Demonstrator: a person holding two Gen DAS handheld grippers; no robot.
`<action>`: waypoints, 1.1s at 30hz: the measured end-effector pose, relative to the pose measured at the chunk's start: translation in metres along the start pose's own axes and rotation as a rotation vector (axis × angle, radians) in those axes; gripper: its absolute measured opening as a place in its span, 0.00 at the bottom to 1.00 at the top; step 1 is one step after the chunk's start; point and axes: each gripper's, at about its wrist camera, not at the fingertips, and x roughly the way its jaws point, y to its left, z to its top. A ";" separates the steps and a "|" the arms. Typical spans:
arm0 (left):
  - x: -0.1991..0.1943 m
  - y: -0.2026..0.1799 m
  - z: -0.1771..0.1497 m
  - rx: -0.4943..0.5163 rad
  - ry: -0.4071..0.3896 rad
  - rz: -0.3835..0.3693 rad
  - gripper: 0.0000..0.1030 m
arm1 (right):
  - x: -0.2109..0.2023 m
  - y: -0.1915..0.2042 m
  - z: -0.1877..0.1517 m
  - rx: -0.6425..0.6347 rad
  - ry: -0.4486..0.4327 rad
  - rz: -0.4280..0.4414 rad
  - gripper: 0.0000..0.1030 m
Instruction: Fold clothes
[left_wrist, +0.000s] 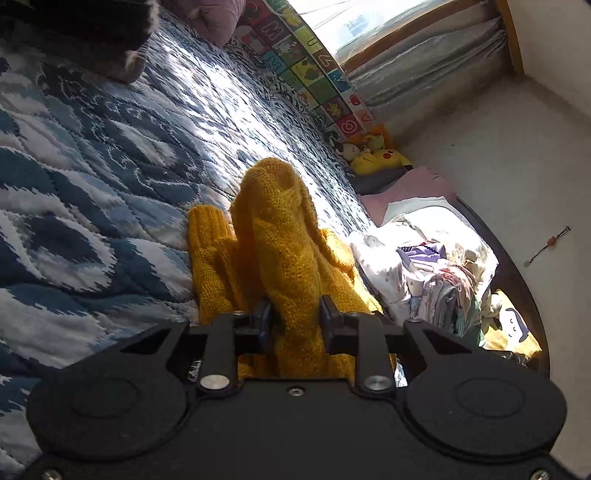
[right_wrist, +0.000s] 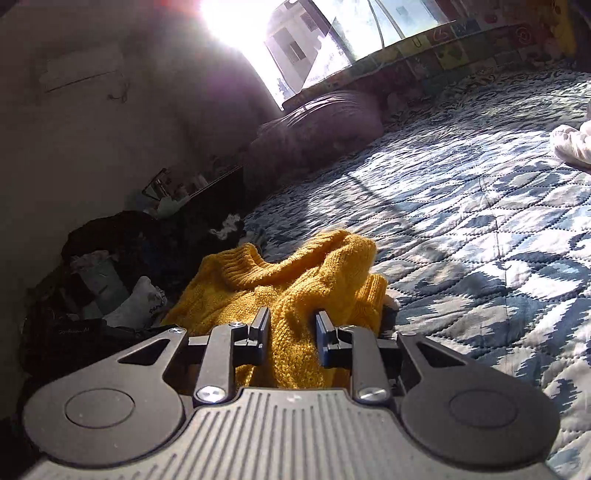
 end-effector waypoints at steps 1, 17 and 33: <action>0.002 0.006 -0.001 -0.004 0.014 0.017 0.48 | 0.000 -0.011 0.000 0.065 0.004 0.009 0.37; 0.029 0.051 0.033 -0.326 -0.091 -0.217 0.17 | 0.045 -0.061 0.036 0.293 -0.068 0.178 0.13; -0.011 -0.030 0.019 0.199 -0.197 0.190 0.55 | -0.004 0.004 0.036 -0.009 -0.113 0.027 0.27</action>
